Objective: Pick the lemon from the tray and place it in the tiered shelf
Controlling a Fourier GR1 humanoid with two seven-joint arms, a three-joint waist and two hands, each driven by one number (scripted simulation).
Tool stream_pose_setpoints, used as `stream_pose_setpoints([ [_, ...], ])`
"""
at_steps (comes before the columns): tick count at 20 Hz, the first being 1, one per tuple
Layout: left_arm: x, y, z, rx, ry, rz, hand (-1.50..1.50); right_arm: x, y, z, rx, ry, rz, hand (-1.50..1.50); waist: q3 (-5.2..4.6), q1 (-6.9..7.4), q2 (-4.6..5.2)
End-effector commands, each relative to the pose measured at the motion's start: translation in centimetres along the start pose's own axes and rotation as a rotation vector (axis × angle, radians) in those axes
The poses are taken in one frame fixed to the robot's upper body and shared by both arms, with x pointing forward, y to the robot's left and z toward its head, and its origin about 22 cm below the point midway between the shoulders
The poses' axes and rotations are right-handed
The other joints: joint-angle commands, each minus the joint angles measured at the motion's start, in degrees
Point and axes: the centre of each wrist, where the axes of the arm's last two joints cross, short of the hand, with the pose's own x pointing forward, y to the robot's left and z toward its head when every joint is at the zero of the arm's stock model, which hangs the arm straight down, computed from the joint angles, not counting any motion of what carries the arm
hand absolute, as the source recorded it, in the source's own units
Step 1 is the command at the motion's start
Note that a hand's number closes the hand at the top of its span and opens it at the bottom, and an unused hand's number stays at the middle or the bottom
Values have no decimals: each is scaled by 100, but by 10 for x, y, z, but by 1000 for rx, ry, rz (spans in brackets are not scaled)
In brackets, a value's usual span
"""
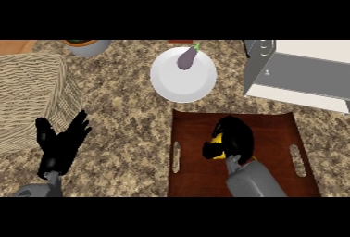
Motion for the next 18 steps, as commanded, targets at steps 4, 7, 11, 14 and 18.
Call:
stream_pose_setpoints([
  [4, 0, 2, -1, 17, 12, 15, 0, -16, -59, 11, 111, -432, -40, 150, 11, -78, 11],
  [7, -10, -8, 2, 1, 5, 24, 0, -34, -94, 25, -16, -502, -59, 150, 9, -100, 1],
  [11, -8, 14, 4, 19, 29, 11, 0, -30, -157, 66, -177, -543, -124, 150, 4, -151, -22],
  [14, -15, 4, 2, 25, 22, 9, 0, -28, -192, 90, -293, -517, -176, 150, 2, -144, -13],
  [18, -8, 4, 6, 2, 25, -2, 0, -35, -242, 112, -366, -470, -183, 150, 6, -61, 1],
])
